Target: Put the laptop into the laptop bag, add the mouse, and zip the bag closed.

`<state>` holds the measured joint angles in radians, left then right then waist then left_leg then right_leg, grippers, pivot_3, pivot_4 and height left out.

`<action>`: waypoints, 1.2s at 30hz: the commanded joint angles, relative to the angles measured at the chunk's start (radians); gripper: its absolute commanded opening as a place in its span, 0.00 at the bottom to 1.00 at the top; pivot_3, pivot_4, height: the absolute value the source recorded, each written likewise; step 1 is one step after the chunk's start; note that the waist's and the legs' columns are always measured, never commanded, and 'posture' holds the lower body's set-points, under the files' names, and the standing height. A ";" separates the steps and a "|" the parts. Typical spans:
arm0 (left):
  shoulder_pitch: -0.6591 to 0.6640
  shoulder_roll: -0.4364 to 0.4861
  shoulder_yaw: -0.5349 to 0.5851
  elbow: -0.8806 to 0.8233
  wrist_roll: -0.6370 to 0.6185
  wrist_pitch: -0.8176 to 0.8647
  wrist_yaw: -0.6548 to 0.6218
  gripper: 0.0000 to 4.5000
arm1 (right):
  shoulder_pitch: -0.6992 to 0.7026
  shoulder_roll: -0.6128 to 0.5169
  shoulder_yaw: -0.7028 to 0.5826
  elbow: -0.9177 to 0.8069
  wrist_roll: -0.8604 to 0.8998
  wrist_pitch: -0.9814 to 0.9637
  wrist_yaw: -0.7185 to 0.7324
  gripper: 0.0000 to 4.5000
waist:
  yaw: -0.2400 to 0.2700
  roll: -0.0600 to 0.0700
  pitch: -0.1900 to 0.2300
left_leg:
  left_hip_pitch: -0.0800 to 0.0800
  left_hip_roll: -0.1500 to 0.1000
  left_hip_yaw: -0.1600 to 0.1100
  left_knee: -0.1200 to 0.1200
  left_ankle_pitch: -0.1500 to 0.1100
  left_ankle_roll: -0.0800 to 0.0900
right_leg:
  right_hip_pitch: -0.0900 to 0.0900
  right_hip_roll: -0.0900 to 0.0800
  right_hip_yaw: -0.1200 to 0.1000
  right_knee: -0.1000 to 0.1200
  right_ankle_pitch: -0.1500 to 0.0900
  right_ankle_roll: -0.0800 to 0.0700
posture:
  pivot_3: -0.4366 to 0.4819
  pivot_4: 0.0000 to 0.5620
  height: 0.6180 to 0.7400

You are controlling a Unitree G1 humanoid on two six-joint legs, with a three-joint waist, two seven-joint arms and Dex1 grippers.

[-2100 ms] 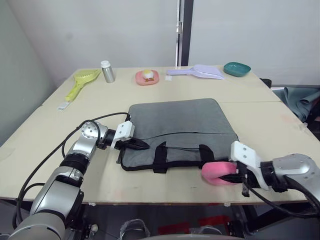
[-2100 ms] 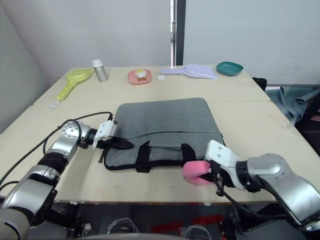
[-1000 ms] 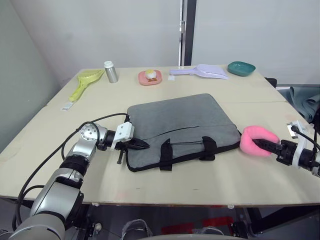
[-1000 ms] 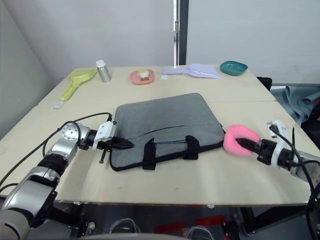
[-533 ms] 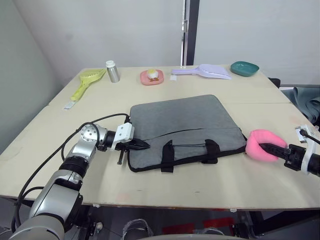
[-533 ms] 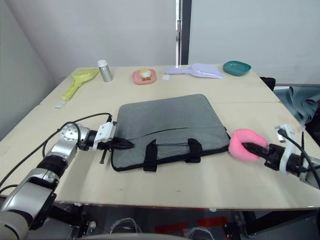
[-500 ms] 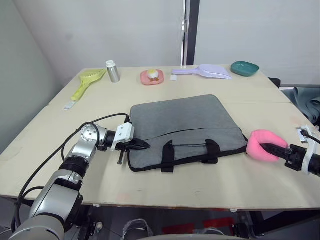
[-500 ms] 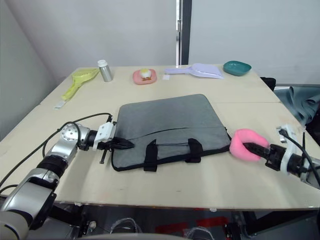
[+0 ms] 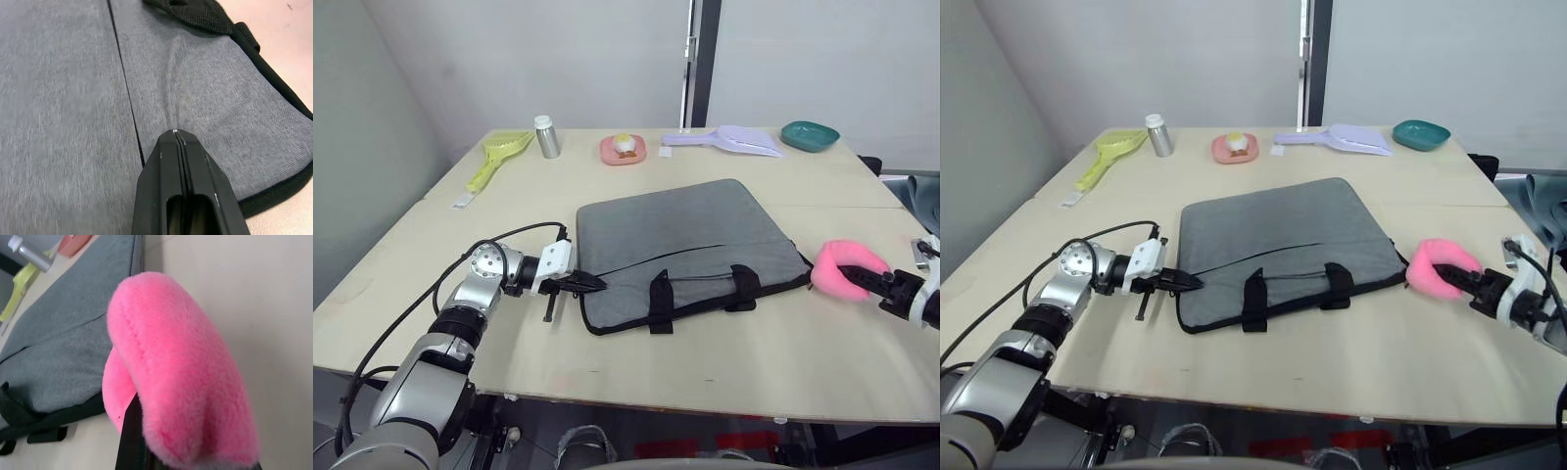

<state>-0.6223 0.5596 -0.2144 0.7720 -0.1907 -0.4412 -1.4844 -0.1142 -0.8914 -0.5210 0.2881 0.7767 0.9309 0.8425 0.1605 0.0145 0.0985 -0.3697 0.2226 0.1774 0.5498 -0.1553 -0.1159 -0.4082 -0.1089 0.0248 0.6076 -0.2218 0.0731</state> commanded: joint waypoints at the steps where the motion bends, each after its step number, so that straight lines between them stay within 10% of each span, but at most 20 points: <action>1: 0.071 0.037 -0.062 0.085 0.119 0.045 0.000 0.00 | 0.038 -0.031 -0.051 -0.101 -0.006 -0.023 0.016 0.06 | -0.008 0.000 0.000 | 0.000 0.000 0.000 0.000 0.000 0.000 | 0.000 0.000 0.000 0.000 -0.001 0.001 | 0.48 0.27 1.00; 6: 0.057 0.024 -0.036 0.048 0.074 0.105 -0.011 0.00 | 0.132 0.038 0.009 -0.342 0.035 -0.021 0.040 0.06 | -0.015 0.000 0.000 | 0.001 0.001 0.000 -0.004 0.000 0.000 | 0.000 0.002 0.000 0.000 -0.009 0.016 | 0.48 0.27 1.00; 17: 0.051 0.032 0.010 -0.142 -0.002 0.251 -0.076 0.00 | 0.171 -0.032 0.014 -0.360 0.083 0.055 0.161 0.97 | -0.020 -0.001 0.003 | -0.004 0.002 0.000 -0.005 0.000 -0.001 | -0.005 0.002 0.000 -0.002 -0.001 0.002 | 0.48 0.27 1.00; 22: 0.069 0.074 0.064 -0.298 -0.066 0.386 -0.073 0.00 | 0.197 -0.131 -0.102 -0.336 0.088 0.086 0.205 0.99 | -0.015 0.000 0.007 | -0.018 0.002 -0.001 -0.002 0.002 0.007 | -0.017 0.003 -0.002 -0.003 -0.001 0.001 | 0.48 0.27 1.00; 36: 0.079 0.283 0.313 -0.618 -0.423 1.054 0.004 0.99 | 0.092 -0.232 -0.090 -0.320 0.008 -0.022 0.265 1.00 | -0.044 -0.017 0.026 | -0.030 0.010 -0.003 0.015 -0.002 0.009 | -0.027 0.009 -0.002 0.009 -0.001 -0.003 | 0.48 0.27 1.00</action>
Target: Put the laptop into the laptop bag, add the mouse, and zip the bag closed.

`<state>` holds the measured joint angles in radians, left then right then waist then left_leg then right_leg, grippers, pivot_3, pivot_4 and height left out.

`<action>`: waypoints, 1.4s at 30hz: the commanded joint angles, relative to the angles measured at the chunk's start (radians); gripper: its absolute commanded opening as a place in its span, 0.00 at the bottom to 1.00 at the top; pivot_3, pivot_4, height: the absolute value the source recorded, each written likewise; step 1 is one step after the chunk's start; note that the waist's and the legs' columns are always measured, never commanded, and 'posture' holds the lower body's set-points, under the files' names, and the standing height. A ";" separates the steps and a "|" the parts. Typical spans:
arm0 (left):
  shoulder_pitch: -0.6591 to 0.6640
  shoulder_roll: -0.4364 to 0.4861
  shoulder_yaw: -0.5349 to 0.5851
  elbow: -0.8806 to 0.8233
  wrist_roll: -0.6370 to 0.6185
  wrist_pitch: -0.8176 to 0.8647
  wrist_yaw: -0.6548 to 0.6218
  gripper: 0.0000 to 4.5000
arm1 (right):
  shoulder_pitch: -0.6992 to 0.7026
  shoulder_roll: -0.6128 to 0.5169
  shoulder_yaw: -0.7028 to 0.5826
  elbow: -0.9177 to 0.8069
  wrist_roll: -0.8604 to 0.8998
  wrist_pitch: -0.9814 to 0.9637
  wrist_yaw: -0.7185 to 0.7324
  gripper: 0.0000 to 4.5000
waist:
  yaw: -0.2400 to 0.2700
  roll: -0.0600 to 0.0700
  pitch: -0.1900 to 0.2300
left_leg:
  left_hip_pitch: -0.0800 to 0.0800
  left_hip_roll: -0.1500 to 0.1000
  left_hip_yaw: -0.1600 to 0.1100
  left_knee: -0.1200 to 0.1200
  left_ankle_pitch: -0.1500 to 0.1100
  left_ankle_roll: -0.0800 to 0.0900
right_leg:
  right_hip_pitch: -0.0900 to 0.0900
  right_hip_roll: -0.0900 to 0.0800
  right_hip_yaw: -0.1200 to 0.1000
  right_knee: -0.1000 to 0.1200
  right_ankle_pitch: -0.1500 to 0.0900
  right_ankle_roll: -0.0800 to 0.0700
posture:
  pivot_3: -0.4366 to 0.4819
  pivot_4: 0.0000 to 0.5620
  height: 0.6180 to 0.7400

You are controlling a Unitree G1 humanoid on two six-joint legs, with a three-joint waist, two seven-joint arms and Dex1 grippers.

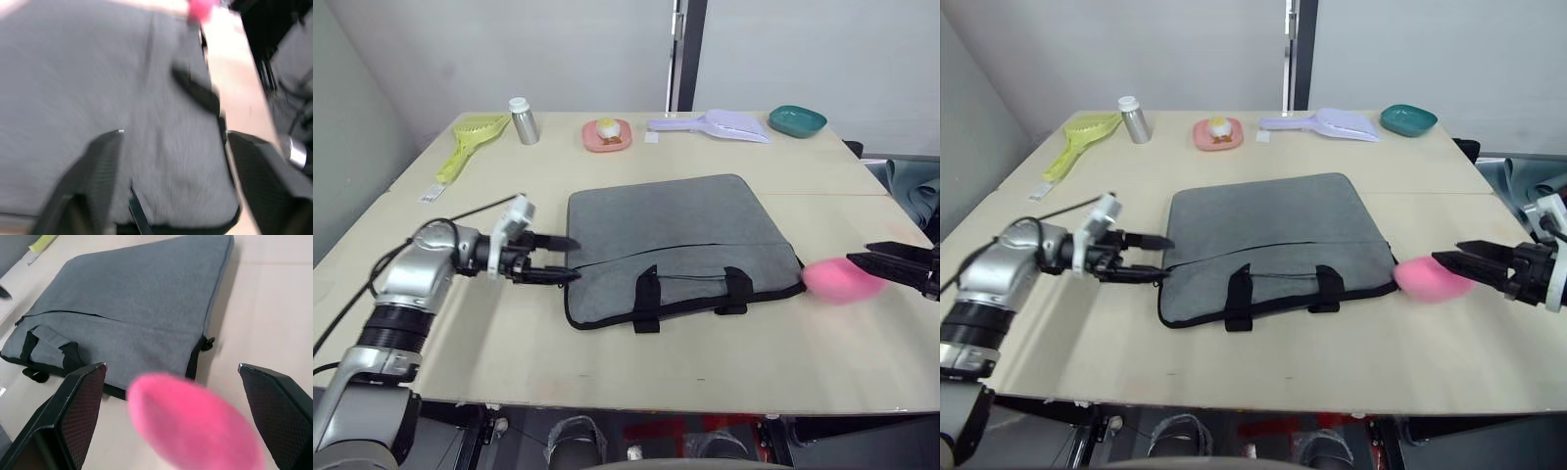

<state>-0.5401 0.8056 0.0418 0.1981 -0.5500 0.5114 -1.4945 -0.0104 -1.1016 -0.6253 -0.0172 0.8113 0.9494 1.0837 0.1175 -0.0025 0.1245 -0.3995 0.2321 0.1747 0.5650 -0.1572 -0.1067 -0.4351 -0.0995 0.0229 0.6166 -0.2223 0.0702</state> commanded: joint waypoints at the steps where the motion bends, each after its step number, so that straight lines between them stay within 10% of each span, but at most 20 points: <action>1: 0.003 0.051 0.069 -0.050 -0.079 0.137 0.018 0.99 | -0.021 -0.022 0.021 0.002 -0.036 -0.053 0.023 1.00 | -0.003 0.000 0.000 | 0.000 0.000 0.000 0.001 0.000 0.000 | 0.000 0.000 0.000 0.000 0.000 0.000 | 0.48 0.27 1.00; 16: 0.192 0.238 -0.025 -0.092 -0.026 0.344 0.040 0.99 | -0.284 0.031 0.447 0.134 -0.240 -0.136 0.043 1.00 | -0.022 -0.001 0.001 | 0.001 0.002 -0.002 0.013 0.000 0.001 | 0.002 0.001 0.001 0.010 0.001 -0.002 | 0.48 0.27 1.00; 30: 0.137 -0.061 0.032 -0.040 -0.130 0.648 0.347 0.99 | -0.537 0.159 0.655 0.491 -0.405 -0.199 0.173 1.00 | -0.018 -0.001 0.001 | -0.002 0.002 -0.004 0.026 0.000 0.007 | 0.002 0.000 0.001 0.018 0.006 -0.010 | 0.48 0.27 1.00; 34: 0.155 -0.103 0.013 -0.063 -0.132 0.685 0.401 1.00 | -0.543 0.181 0.663 0.510 -0.420 -0.198 0.182 0.74 | -0.020 -0.001 0.001 | -0.002 0.001 -0.003 0.028 0.000 0.008 | 0.002 0.000 0.002 0.018 0.007 -0.012 | 0.48 0.27 1.00; 42: 0.142 -0.093 0.003 -0.078 -0.127 0.696 0.427 0.41 | -0.546 0.206 0.645 0.470 -0.400 -0.183 0.202 0.15 | -0.022 -0.001 0.000 | 0.000 0.001 -0.004 0.029 0.001 0.009 | 0.005 0.000 0.002 0.018 0.008 -0.014 | 0.48 0.27 1.00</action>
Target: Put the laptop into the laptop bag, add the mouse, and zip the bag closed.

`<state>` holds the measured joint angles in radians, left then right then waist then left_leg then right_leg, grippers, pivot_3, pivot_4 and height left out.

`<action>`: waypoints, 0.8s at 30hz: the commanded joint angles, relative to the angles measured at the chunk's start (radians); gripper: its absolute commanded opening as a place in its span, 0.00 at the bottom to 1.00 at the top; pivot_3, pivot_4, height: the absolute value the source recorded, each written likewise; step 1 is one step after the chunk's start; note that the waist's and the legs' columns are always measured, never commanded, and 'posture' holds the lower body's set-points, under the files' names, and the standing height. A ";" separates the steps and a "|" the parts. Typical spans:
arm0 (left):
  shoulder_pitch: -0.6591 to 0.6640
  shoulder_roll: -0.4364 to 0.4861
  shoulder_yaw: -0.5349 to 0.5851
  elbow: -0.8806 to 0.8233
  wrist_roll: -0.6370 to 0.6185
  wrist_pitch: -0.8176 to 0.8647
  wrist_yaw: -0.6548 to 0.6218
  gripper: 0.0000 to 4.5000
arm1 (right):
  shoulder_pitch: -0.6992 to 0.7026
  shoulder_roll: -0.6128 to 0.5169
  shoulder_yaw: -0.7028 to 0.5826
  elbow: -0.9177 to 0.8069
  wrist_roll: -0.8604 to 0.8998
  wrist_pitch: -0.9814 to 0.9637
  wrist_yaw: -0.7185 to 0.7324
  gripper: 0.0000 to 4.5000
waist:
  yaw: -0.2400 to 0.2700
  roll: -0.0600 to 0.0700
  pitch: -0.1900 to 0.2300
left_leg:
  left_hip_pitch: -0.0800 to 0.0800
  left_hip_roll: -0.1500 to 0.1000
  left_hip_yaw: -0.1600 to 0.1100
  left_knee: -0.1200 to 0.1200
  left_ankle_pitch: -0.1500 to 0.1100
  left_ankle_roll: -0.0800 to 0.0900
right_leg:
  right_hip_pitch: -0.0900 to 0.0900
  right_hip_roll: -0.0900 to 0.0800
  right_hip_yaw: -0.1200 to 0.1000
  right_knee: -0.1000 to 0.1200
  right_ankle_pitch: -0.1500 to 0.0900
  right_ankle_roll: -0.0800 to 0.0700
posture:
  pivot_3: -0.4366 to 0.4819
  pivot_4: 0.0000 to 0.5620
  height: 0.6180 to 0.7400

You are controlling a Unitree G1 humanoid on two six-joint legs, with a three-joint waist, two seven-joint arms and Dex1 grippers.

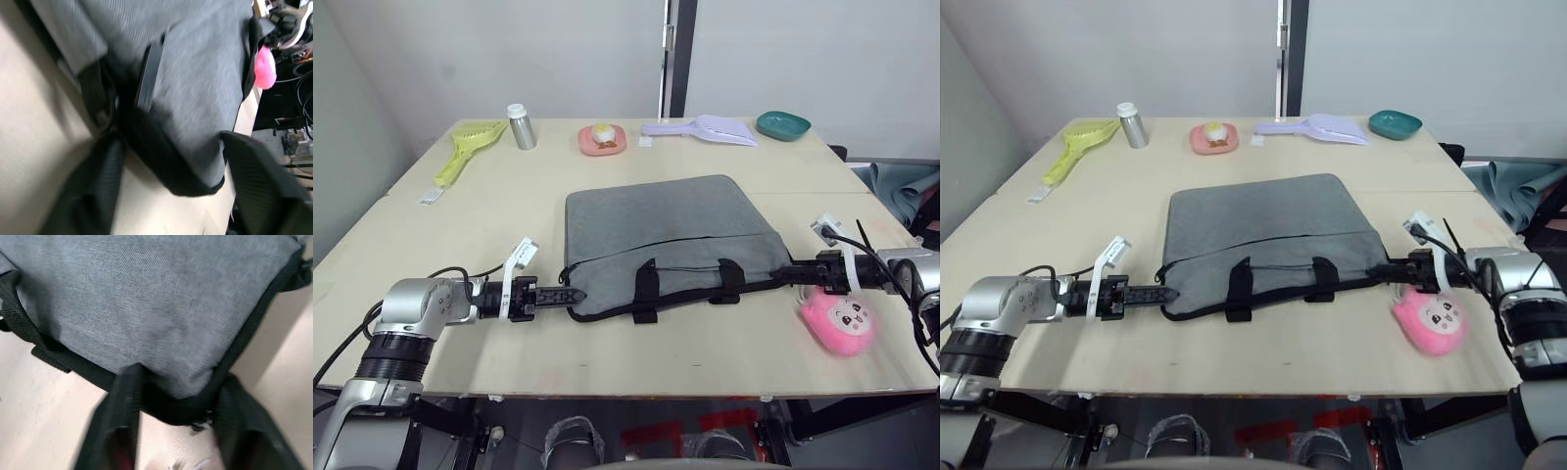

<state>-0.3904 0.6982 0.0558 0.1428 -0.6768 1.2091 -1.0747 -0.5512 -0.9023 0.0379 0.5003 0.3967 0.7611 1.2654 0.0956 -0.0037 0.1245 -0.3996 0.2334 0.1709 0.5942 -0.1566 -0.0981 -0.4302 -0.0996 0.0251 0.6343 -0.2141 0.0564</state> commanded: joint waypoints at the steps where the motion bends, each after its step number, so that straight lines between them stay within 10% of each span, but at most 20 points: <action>1: -0.009 0.016 -0.016 -0.014 0.013 -0.015 0.014 0.34 | -0.004 0.008 -0.020 -0.055 0.017 0.008 0.020 0.07 | 0.000 0.000 0.000 | 0.000 0.000 0.000 0.000 0.000 0.000 | 0.000 0.000 0.000 0.000 0.000 0.000 | 0.48 0.27 1.00; 4: -0.013 0.020 -0.007 0.014 0.020 -0.032 0.013 0.11 | 0.005 0.010 -0.025 -0.082 0.021 0.006 0.020 0.00 | -0.001 0.000 0.000 | 0.000 0.000 0.000 0.000 0.000 0.000 | 0.000 0.000 0.000 0.000 0.000 0.000 | 0.48 0.27 1.00; 24: -0.079 0.343 0.024 0.501 0.199 -0.420 -0.290 0.11 | 0.103 0.230 0.148 -0.781 0.174 0.213 -0.081 0.00 | 0.003 -0.001 0.003 | -0.001 0.013 0.001 -0.006 -0.001 -0.010 | -0.004 0.013 -0.002 -0.004 0.000 0.000 | 0.48 0.27 1.00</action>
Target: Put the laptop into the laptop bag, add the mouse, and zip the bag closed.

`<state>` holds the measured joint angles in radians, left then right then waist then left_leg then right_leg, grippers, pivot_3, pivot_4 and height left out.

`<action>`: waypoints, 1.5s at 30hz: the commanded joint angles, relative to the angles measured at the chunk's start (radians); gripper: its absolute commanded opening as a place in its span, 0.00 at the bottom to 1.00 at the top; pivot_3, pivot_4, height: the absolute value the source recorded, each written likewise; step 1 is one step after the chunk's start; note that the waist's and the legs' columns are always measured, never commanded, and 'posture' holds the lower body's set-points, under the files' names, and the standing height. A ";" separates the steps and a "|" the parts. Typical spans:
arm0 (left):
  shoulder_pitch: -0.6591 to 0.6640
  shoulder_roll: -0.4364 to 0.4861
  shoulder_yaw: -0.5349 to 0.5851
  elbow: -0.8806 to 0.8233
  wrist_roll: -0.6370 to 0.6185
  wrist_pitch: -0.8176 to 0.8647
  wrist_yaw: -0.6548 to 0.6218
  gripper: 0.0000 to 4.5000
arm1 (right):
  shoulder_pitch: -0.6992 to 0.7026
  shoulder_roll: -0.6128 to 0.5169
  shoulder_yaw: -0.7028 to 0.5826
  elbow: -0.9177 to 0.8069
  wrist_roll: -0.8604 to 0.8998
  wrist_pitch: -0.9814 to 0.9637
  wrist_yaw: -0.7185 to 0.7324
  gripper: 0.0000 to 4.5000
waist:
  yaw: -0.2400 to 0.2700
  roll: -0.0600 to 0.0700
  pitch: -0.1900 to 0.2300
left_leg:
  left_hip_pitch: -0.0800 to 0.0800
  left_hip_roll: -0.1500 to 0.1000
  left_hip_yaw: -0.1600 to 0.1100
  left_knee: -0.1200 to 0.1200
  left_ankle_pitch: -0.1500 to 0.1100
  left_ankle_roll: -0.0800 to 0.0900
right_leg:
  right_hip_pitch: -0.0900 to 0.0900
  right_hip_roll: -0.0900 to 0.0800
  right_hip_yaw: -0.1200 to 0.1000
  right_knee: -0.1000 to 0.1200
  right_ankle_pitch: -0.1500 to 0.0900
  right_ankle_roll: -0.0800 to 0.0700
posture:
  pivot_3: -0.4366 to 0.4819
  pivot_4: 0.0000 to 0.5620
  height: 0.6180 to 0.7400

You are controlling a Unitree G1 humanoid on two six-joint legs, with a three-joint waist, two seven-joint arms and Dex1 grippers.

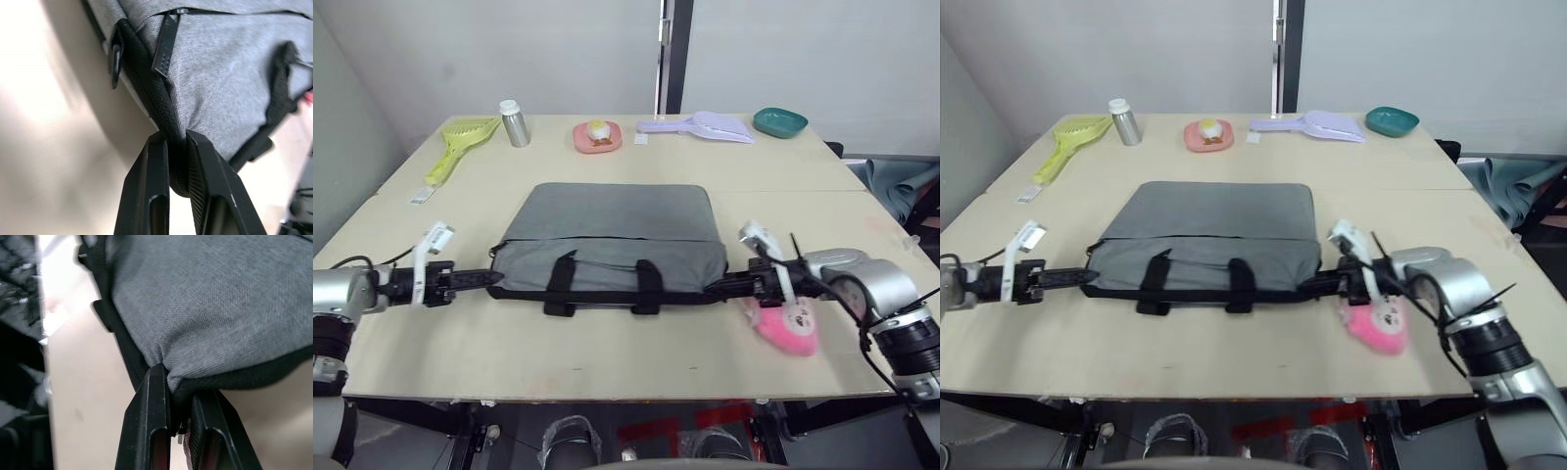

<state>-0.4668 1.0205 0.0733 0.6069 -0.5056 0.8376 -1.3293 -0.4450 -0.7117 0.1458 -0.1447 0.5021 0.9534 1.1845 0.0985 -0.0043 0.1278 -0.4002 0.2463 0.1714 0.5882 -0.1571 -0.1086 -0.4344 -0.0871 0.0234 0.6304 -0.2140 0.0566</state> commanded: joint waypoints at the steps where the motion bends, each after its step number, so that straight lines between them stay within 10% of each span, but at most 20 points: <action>1: 0.004 0.023 0.013 0.047 0.027 -0.047 -0.050 0.11 | -0.003 0.054 0.053 -0.142 0.066 0.023 -0.011 0.00 | 0.001 0.000 0.000 | 0.000 0.000 0.000 0.000 0.000 -0.001 | 0.000 0.000 0.000 0.000 0.000 0.000 | 0.48 0.27 1.00; 12: 0.052 0.046 0.040 0.172 0.091 -0.118 -0.090 0.17 | 0.008 0.085 0.096 -0.083 0.028 -0.017 -0.032 0.00 | -0.005 0.000 0.000 | 0.003 0.001 0.000 0.000 -0.005 -0.013 | 0.001 0.000 0.001 0.003 0.000 0.000 | 0.48 0.27 1.00; 22: 0.073 0.137 0.064 0.081 0.105 -0.232 -0.221 0.95 | 0.008 -0.074 -0.101 -0.088 0.154 0.071 0.009 0.82 | 0.001 -0.002 0.001 | 0.003 0.001 -0.001 0.002 -0.005 -0.013 | 0.001 0.000 0.001 0.007 0.000 0.000 | 0.48 0.27 1.00; 24: 0.091 0.168 0.080 0.057 0.103 -0.254 -0.240 0.95 | 0.014 -0.119 -0.157 -0.082 0.181 0.081 0.008 0.97 | 0.003 -0.005 0.002 | 0.003 0.001 -0.001 0.002 -0.005 -0.013 | 0.001 0.000 0.001 0.007 0.000 0.000 | 0.48 0.27 1.00; 29: 0.056 0.208 0.158 -0.052 0.048 -0.274 -0.255 0.95 | 0.053 -0.248 -0.380 -0.088 0.239 0.080 -0.001 0.99 | 0.016 -0.006 0.002 | 0.003 0.001 -0.001 0.002 -0.005 -0.013 | 0.001 0.000 0.001 0.006 0.000 0.000 | 0.48 0.27 1.00; 37: -0.044 -0.019 0.038 -0.459 -0.060 -0.250 -0.230 0.95 | 0.234 -0.277 -0.630 -0.373 0.308 0.074 -0.125 0.99 | 0.039 -0.006 0.002 | 0.004 0.001 0.000 0.003 -0.004 -0.012 | 0.001 -0.001 0.002 0.009 0.000 0.000 | 0.48 0.27 1.00; 45: -0.109 -0.226 -0.161 -0.389 0.073 -0.487 -0.260 0.83 | 0.333 -0.245 -0.733 -0.511 0.432 0.143 -0.298 1.00 | 0.024 -0.006 0.002 | 0.004 0.001 0.000 0.005 -0.003 -0.011 | 0.000 0.000 0.003 0.011 0.000 0.000 | 0.48 0.27 1.00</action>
<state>-0.5520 0.8054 -0.0845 0.1886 -0.4534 0.4196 -1.5587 -0.1130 -0.9621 -0.5338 -0.6271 0.9024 1.0897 0.9182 0.1229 -0.0104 0.1300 -0.3962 0.2472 0.1711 0.5929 -0.1604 -0.1196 -0.4340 -0.0868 0.0261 0.6412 -0.2140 0.0569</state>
